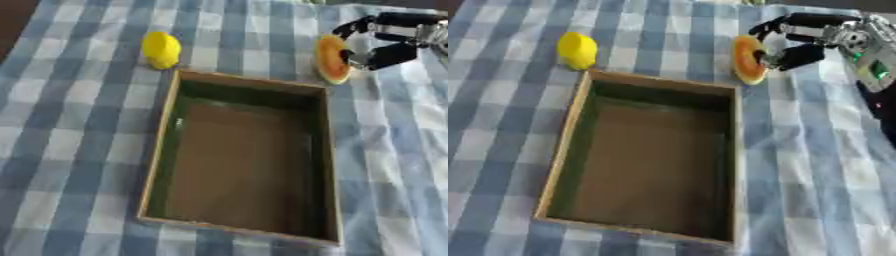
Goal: Pick up objects on the table and place them in the box.
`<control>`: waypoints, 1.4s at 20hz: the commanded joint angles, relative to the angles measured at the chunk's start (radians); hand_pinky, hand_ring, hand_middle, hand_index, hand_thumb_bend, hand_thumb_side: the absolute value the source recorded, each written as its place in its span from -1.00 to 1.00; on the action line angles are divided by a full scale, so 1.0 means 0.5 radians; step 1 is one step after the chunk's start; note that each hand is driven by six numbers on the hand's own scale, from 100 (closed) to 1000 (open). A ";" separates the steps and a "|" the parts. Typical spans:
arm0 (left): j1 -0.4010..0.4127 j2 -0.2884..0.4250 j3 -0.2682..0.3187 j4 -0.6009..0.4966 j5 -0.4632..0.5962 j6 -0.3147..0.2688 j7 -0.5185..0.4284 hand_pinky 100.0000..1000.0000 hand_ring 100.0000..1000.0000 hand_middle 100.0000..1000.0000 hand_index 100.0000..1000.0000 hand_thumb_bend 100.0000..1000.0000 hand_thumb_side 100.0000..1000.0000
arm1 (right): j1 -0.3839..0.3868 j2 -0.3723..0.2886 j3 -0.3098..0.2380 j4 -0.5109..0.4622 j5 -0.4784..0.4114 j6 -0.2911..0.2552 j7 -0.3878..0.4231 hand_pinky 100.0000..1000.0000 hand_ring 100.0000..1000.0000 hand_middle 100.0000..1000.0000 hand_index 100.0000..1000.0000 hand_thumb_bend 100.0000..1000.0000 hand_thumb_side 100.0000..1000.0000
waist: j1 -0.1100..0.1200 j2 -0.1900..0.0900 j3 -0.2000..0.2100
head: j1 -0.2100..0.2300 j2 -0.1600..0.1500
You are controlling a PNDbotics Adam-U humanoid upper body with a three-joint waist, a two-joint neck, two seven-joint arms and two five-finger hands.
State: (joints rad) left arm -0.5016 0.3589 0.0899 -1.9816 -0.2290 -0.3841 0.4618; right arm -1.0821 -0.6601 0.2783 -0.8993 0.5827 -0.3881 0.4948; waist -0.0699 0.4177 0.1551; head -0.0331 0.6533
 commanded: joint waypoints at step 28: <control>-0.026 0.029 -0.027 -0.037 0.041 0.020 -0.056 0.52 0.55 0.50 0.72 -1.00 -0.44 | -0.002 -0.063 0.010 -0.269 -0.395 0.268 -0.297 0.60 0.76 -0.36 -0.04 -1.00 -0.82 | -0.005 -0.053 0.004 | -0.004 -0.001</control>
State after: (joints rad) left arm -0.5090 0.3514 0.0772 -1.9816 -0.2117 -0.3743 0.4372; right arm -1.0680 -0.6461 0.2863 -0.9928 0.4214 -0.2721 0.3586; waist -0.0759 0.4214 0.1585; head -0.0370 0.6510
